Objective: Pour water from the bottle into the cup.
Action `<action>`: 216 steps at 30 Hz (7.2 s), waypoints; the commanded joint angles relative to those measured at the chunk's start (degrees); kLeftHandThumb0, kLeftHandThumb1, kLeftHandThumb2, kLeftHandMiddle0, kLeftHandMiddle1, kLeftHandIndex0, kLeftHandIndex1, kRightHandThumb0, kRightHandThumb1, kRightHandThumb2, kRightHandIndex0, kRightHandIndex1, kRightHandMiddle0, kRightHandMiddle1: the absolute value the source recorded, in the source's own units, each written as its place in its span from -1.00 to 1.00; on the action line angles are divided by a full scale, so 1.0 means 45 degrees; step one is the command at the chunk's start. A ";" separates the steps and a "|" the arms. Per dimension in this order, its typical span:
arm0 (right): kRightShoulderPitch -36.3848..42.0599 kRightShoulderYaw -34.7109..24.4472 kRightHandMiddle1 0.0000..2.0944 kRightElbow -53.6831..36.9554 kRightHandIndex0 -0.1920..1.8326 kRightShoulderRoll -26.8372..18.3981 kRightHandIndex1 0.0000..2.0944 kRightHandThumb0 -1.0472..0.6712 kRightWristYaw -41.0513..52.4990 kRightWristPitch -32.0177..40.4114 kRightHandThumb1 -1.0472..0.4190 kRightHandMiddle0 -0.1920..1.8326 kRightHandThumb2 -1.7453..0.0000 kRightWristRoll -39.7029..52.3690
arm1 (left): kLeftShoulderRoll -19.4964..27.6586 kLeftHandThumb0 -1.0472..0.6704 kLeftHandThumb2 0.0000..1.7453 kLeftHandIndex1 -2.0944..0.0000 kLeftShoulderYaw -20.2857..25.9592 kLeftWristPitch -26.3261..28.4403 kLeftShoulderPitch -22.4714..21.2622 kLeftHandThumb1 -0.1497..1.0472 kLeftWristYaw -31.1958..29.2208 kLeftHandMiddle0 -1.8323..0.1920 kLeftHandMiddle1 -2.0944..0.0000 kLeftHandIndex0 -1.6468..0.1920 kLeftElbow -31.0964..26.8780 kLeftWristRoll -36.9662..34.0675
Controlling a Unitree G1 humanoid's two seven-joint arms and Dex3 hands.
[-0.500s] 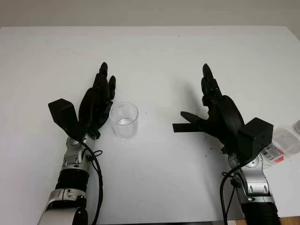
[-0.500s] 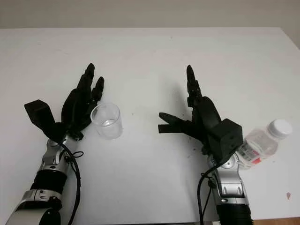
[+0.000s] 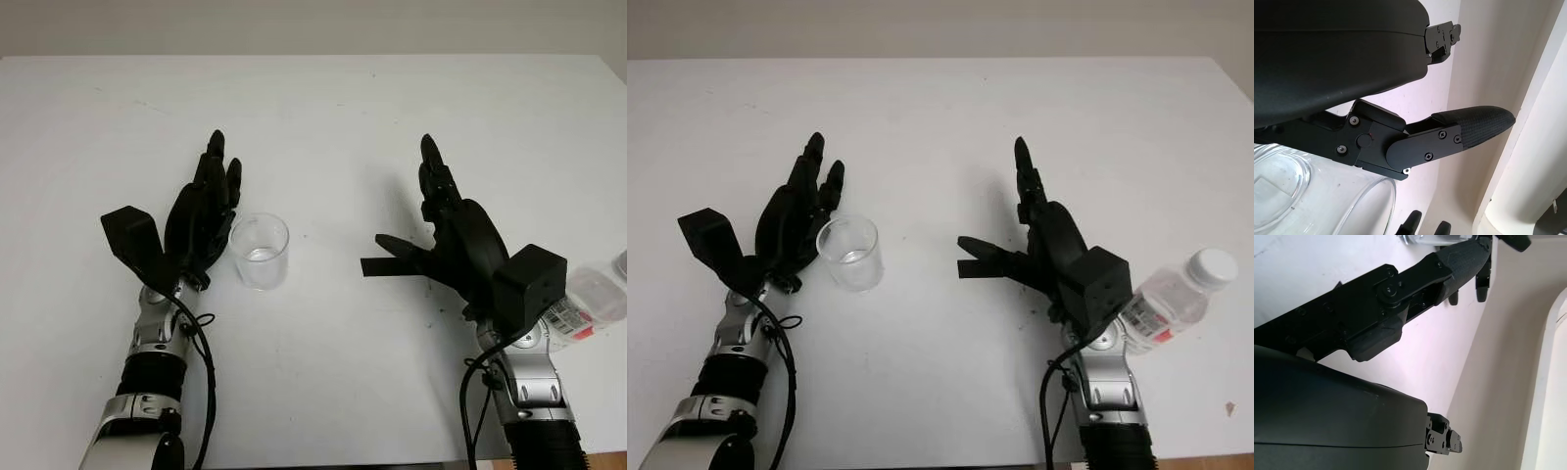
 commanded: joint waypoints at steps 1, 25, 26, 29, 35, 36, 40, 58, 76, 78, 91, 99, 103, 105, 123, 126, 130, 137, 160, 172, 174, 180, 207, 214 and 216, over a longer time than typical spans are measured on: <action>0.0035 -0.0106 -1.00 -0.0680 -1.00 -0.0162 -1.00 -0.94 0.0090 0.0286 -0.78 -1.00 0.94 0.0202 | -0.0178 -0.78 -0.21 0.95 -0.0120 0.0038 0.0395 1.00 0.0074 0.96 0.95 0.99 0.0252 0.0088; -0.0435 -0.2564 -1.00 -0.8560 -1.00 -0.2829 -1.00 -0.92 0.1482 0.6313 -0.85 -1.00 0.92 0.3774 | -0.0512 -0.79 -0.17 1.00 -0.0277 -0.0304 0.0625 1.00 0.0049 0.98 0.95 1.00 0.0468 0.0205; -0.0392 -0.2767 -1.00 -0.8683 -1.00 -0.2972 -1.00 -0.91 0.1490 0.6331 -0.86 -1.00 0.92 0.3827 | -0.0514 -0.79 -0.17 1.00 -0.0277 -0.0343 0.0593 1.00 0.0030 0.98 0.95 1.00 0.0532 0.0203; -0.0273 -0.3610 -1.00 -0.9090 -1.00 -0.3470 -1.00 -0.91 0.1525 0.6692 -0.89 -1.00 0.92 0.4288 | -0.0561 -0.80 -0.17 1.00 -0.0291 -0.0344 0.0526 1.00 0.0075 0.99 0.95 1.00 0.0605 0.0194; 0.0010 -0.5566 -1.00 -1.0028 -1.00 -0.4228 -1.00 -0.93 0.1264 0.7467 -0.91 -1.00 0.93 0.5277 | -0.0613 -0.80 -0.18 1.00 -0.0281 -0.0509 0.0390 1.00 0.0043 0.99 0.95 1.00 0.0872 0.0187; 0.0208 -0.5896 -1.00 -1.0126 -1.00 -0.4370 -1.00 -0.93 0.1313 0.7176 -0.90 -1.00 0.94 0.5148 | -0.0610 -0.80 -0.18 0.99 -0.0299 -0.0513 0.0367 1.00 0.0050 0.99 0.95 1.00 0.0894 0.0209; 0.0593 -0.7054 -1.00 -1.0858 -1.00 -0.4595 -1.00 -0.95 0.0817 0.7317 -0.93 -1.00 0.93 0.5333 | -0.0632 -0.81 -0.17 1.00 -0.0317 -0.0541 0.0281 1.00 0.0064 0.99 0.95 1.00 0.0996 0.0237; 0.4861 -1.1063 -1.00 -1.2378 -1.00 -0.3320 -1.00 -0.97 0.0158 0.6385 -0.98 -1.00 0.93 0.6518 | -0.0480 -0.81 -0.16 1.00 -0.0134 -0.0690 -0.0080 1.00 -0.0100 0.99 0.95 1.00 0.1561 0.0180; 0.8839 -0.9386 -1.00 -1.1386 -1.00 -0.0096 -1.00 -0.87 0.0552 0.3645 -0.98 -1.00 0.93 0.7625 | -0.0315 -0.81 -0.14 1.00 -0.0026 -0.0374 -0.0078 1.00 -0.0193 1.00 0.96 1.00 0.1397 0.0153; 0.9220 -0.8846 -1.00 -1.1351 -1.00 0.0184 -1.00 -0.92 0.0585 0.3343 -0.98 -1.00 0.94 0.7157 | -0.0290 -0.81 -0.14 1.00 -0.0014 -0.0384 -0.0115 1.00 -0.0216 1.00 0.96 1.00 0.1454 0.0154; 1.0557 -0.6579 -1.00 -1.0807 -1.00 0.1468 -1.00 -0.91 0.0551 0.1743 -1.00 -1.00 0.93 0.6004 | -0.0147 -0.81 -0.15 1.00 0.0052 -0.0458 -0.0313 1.00 -0.0303 0.99 0.95 1.00 0.1636 0.0136; 1.0630 -0.5049 -1.00 -1.0215 -1.00 0.1836 -1.00 -0.96 -0.0054 0.1743 -1.00 -1.00 0.91 0.4888 | -0.0032 -0.80 -0.16 1.00 0.0073 -0.0533 -0.0434 1.00 -0.0466 0.99 0.95 1.00 0.1766 0.0119; 1.0380 -0.4678 -1.00 -0.9681 -1.00 0.1683 -1.00 -0.93 0.0064 0.1518 -1.00 -1.00 0.88 0.4468 | -0.0039 -0.80 -0.16 1.00 0.0109 -0.0558 -0.0452 1.00 -0.0458 0.99 0.95 1.00 0.1770 0.0076; 1.0227 -0.4448 -1.00 -0.9458 -1.00 0.1636 -1.00 -0.93 0.0015 0.1501 -1.00 -1.00 0.87 0.4177 | -0.0057 -0.80 -0.17 1.00 0.0157 -0.0512 -0.0439 1.00 -0.0457 0.99 0.95 1.00 0.1750 -0.0006; 0.8013 -0.3799 -1.00 -0.7273 -1.00 0.0432 -1.00 -0.93 -0.0190 0.1490 -1.00 -1.00 0.91 0.2728 | -0.0017 -0.79 -0.18 1.00 0.0154 -0.0536 -0.0162 1.00 -0.0363 0.99 0.95 1.00 0.1490 0.0067; 0.7779 -0.3826 -1.00 -0.6991 -1.00 0.0265 -1.00 -0.92 -0.0126 0.1485 -1.00 -1.00 0.92 0.2725 | -0.0013 -0.79 -0.18 1.00 0.0146 -0.0527 -0.0130 1.00 -0.0339 0.98 0.95 1.00 0.1443 0.0071; 0.7438 -0.3831 -1.00 -0.6624 -1.00 0.0106 -1.00 -0.91 0.0107 0.1349 -1.00 -1.00 0.91 0.2861 | 0.0004 -0.78 -0.17 1.00 0.0156 -0.0564 -0.0142 1.00 -0.0416 0.99 0.95 1.00 0.1497 0.0042; 0.6938 -0.3799 -1.00 -0.6371 -1.00 0.0011 -1.00 -0.88 0.0095 0.1524 -0.98 -1.00 0.94 0.2943 | 0.0006 -0.78 -0.18 1.00 0.0209 -0.0524 -0.0191 1.00 -0.0390 0.98 0.95 1.00 0.1549 0.0019; 0.3384 -0.2491 0.60 -0.4220 -0.97 -0.0072 0.83 -0.66 -0.0742 0.3139 -0.77 -0.90 0.94 0.2638 | 0.0064 -0.78 -0.18 1.00 0.0180 -0.0319 -0.0027 1.00 -0.0388 0.99 0.95 1.00 0.1186 -0.0007; 0.3397 -0.1803 1.00 -0.5037 0.61 -0.0758 1.00 -0.37 -0.1200 0.4417 -1.00 0.33 0.65 0.0730 | -0.0050 -0.80 -0.22 0.98 0.0174 -0.0475 -0.0178 1.00 -0.0204 0.97 0.95 0.98 0.1348 0.0056; 0.3388 -0.1702 1.00 -0.5112 0.64 -0.0676 1.00 -0.30 -0.1492 0.4445 -1.00 0.39 0.58 0.0379 | -0.0018 -0.80 -0.22 0.99 0.0161 -0.0453 -0.0193 1.00 -0.0235 0.97 0.95 0.99 0.1364 0.0065; 0.3100 -0.1646 1.00 -0.5069 0.55 -0.0316 1.00 -0.27 -0.2325 0.4132 -1.00 0.37 0.51 -0.0247 | -0.0011 -0.79 -0.21 0.99 0.0177 -0.0477 -0.0187 1.00 -0.0357 0.98 0.95 1.00 0.1386 0.0016; -0.6325 0.1856 1.00 0.3911 0.50 -0.1690 1.00 -0.23 -0.3251 -0.0142 -1.00 0.19 0.61 -0.5312 | -0.0152 -0.80 -0.20 0.97 -0.0027 -0.0159 0.0389 1.00 0.0098 0.96 0.95 0.99 0.0519 0.0175; -0.7149 0.3290 1.00 0.4953 0.54 -0.1852 1.00 -0.29 -0.4145 -0.1267 -1.00 0.22 0.59 -0.7288 | -0.0211 -0.79 -0.19 0.96 -0.0022 -0.0176 0.0425 1.00 0.0250 0.95 0.94 0.98 0.0540 0.0158; -0.7311 0.3520 1.00 0.5232 0.56 -0.1826 1.00 -0.30 -0.4541 -0.1631 -1.00 0.19 0.62 -0.7675 | -0.0206 -0.79 -0.18 0.97 -0.0014 -0.0213 0.0423 1.00 0.0260 0.95 0.95 0.99 0.0567 0.0153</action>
